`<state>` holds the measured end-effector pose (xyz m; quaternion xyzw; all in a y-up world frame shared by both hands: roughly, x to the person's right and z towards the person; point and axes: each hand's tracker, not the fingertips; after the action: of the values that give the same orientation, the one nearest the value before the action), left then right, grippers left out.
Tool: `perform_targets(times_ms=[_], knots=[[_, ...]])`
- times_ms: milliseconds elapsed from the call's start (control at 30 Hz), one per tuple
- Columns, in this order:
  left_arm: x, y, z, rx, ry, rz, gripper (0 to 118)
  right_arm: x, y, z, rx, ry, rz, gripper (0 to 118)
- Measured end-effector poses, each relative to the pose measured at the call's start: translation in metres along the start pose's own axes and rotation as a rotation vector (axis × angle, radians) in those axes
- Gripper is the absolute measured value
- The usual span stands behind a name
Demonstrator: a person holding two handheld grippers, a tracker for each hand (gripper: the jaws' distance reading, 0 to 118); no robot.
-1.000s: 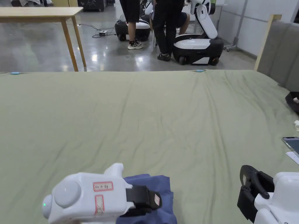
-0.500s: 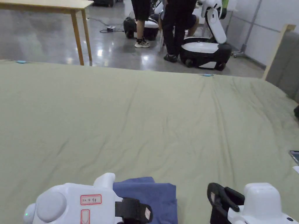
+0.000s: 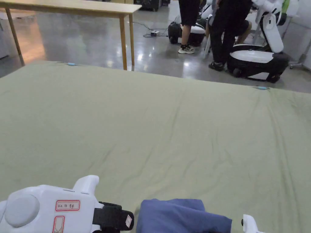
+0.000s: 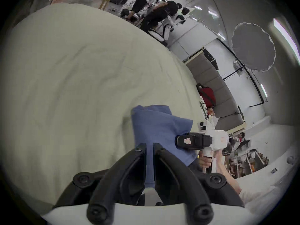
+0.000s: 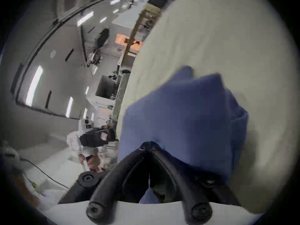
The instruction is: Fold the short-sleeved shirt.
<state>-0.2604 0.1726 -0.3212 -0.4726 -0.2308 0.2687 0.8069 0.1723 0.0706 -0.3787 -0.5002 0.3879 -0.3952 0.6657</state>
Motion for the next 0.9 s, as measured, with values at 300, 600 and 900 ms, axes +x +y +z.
perform_targets(times_ms=[300, 600, 900], knots=[[-0.03, 0.01, -0.052, -0.17, -0.246, 0.116, 111, 0.011, 0.009, 0.008, -0.006, 0.114, -0.045, 1], [-0.028, 0.01, -0.102, -0.159, -0.342, 0.162, 62, 0.012, 0.014, 0.013, -0.006, 0.114, -0.061, 1], [-0.034, 0.02, -0.086, -0.183, -0.266, 0.121, 35, -0.023, 0.003, 0.033, 0.068, -0.034, 0.058, 1]])
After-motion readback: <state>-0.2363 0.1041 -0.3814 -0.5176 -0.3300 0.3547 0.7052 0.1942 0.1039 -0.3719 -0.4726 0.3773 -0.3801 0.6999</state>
